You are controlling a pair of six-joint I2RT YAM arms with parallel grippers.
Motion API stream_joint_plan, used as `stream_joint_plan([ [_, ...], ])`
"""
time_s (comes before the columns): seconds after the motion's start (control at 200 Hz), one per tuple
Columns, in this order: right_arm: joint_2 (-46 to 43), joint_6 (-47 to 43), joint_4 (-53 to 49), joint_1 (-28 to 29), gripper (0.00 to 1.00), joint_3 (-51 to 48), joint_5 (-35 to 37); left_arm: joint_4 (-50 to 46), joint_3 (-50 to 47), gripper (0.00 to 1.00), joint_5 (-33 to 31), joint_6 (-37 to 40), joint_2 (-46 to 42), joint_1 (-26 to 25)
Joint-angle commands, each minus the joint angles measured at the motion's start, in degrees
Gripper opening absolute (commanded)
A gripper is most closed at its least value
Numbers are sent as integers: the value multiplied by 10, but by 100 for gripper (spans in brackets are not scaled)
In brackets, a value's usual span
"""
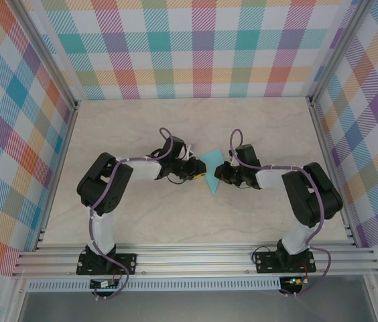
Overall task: Fold a paper plane with a square sheet of paper (fold left side to right side)
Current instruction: Fold the wing for the fifth time at the center of the table.
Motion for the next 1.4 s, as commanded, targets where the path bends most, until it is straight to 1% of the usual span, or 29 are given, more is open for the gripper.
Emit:
stream_joint_plan([
  [0.0, 10, 4, 11, 3, 11, 3, 3, -7, 32, 22, 18, -13, 22, -13],
  [0.185, 16, -2, 2, 5, 12, 7, 2, -9, 48, 21, 22, -26, 51, -19],
  [0.28, 18, -6, -5, 5, 13, 10, 2, -36, 56, 19, 7, -23, 60, -19],
  [0.415, 8, -24, -32, 5, 21, 22, 5, -65, 60, 16, -9, -23, 72, -19],
  [0.55, 1, -46, -62, 3, 26, 40, 5, -82, 63, 15, -17, -20, 80, -19],
  [0.66, 6, -61, -99, 4, 26, 58, 4, -86, 65, 14, -22, -20, 82, -19],
  [0.735, 6, -64, -110, 5, 26, 60, -11, -86, 65, 13, -22, -21, 82, -19],
  [0.965, -8, -39, -111, 14, 27, 30, -19, -88, 65, 12, -30, -27, 85, -19],
  [1.155, -10, -33, -123, 25, 27, 28, -21, -87, 65, 11, -32, -30, 88, -19],
  [1.395, -11, -32, -154, 37, 23, 35, -15, -85, 64, 10, -36, -32, 89, -19],
])
